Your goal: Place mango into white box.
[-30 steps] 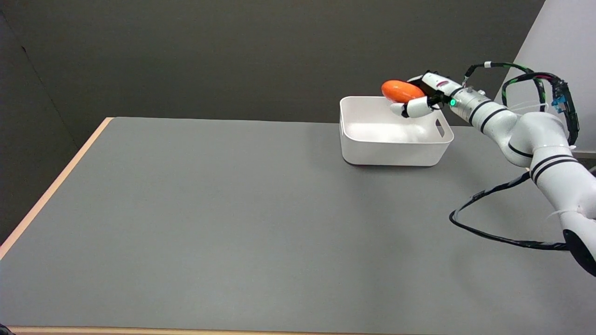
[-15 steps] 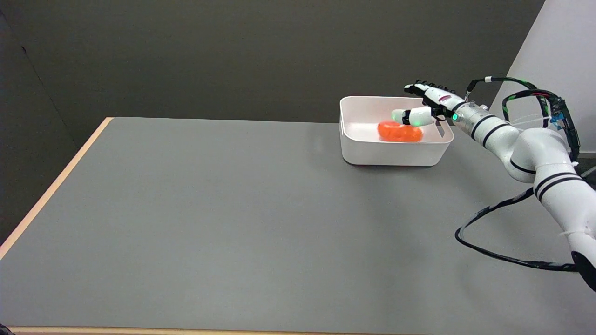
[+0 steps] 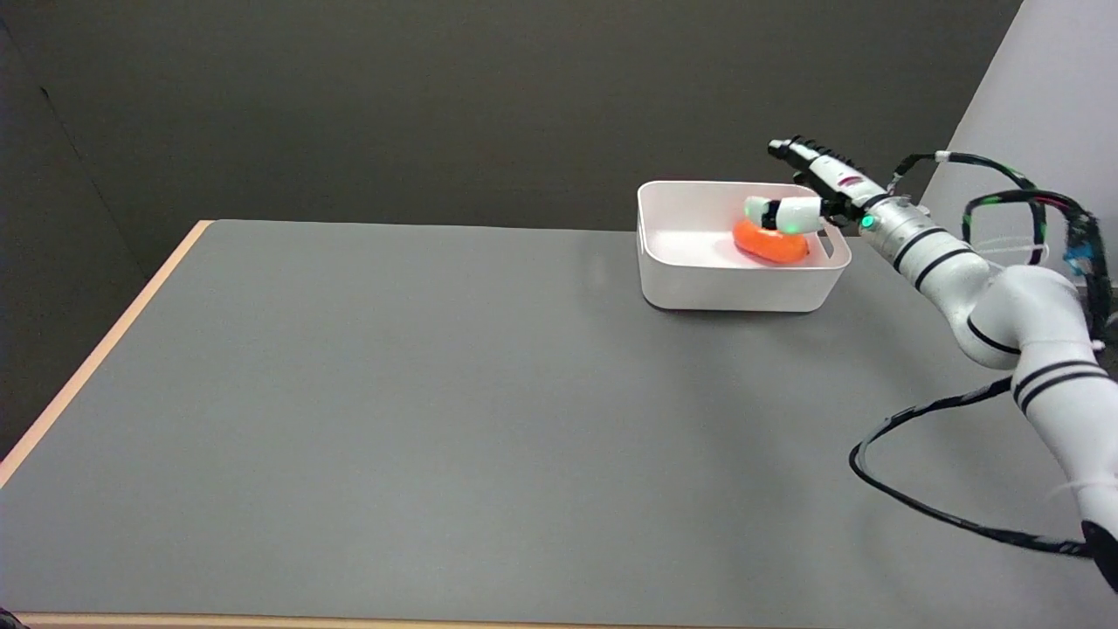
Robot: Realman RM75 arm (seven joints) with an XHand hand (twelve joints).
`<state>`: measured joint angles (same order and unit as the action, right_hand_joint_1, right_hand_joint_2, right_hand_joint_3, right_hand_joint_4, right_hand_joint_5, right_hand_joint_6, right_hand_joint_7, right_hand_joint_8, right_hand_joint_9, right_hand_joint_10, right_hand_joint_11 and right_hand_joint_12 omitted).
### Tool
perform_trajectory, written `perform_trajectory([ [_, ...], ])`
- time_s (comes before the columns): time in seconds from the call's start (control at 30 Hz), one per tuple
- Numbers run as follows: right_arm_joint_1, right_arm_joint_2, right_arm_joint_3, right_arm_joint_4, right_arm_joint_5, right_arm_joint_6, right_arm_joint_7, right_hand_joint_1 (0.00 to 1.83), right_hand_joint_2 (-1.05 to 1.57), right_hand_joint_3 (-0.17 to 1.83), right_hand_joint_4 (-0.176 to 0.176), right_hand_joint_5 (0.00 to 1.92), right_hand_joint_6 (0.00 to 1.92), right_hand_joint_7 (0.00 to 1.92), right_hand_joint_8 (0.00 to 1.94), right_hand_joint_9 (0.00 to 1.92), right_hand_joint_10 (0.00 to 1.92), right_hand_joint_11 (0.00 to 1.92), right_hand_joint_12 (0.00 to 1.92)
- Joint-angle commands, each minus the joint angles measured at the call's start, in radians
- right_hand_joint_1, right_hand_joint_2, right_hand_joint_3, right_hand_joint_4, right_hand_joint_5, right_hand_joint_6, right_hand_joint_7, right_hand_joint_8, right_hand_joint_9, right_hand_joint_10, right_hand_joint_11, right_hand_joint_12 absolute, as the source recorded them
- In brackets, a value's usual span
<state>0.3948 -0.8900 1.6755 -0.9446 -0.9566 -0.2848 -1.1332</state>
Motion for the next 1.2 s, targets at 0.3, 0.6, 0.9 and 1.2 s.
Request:
perform_trajectory([
  [0.3, -0.623, -0.437, 0.444, -0.320, 1.184, -0.626, -0.029, 0.49, 0.73, 0.88, -0.033, 0.26, 0.59, 0.46, 0.61, 0.42, 1.00, 0.26, 1.55],
  [0.6, -0.690, -0.476, 0.316, -0.232, 1.321, -0.855, -0.122, 0.89, 1.19, 0.37, -0.067, 0.54, 1.66, 0.68, 1.28, 0.73, 1.39, 0.00, 1.92],
  [0.9, -0.691, -0.475, 0.231, -0.162, 1.326, -0.955, -0.122, 0.98, 1.06, 0.58, -0.130, 0.63, 1.66, 0.69, 1.67, 0.80, 1.78, 0.00, 1.92],
  [1.2, -0.668, -0.465, 0.216, -0.164, 1.326, -0.955, -0.121, 0.99, 1.04, 0.62, -0.133, 0.63, 1.67, 0.66, 1.75, 0.79, 1.86, 0.00, 1.92],
])
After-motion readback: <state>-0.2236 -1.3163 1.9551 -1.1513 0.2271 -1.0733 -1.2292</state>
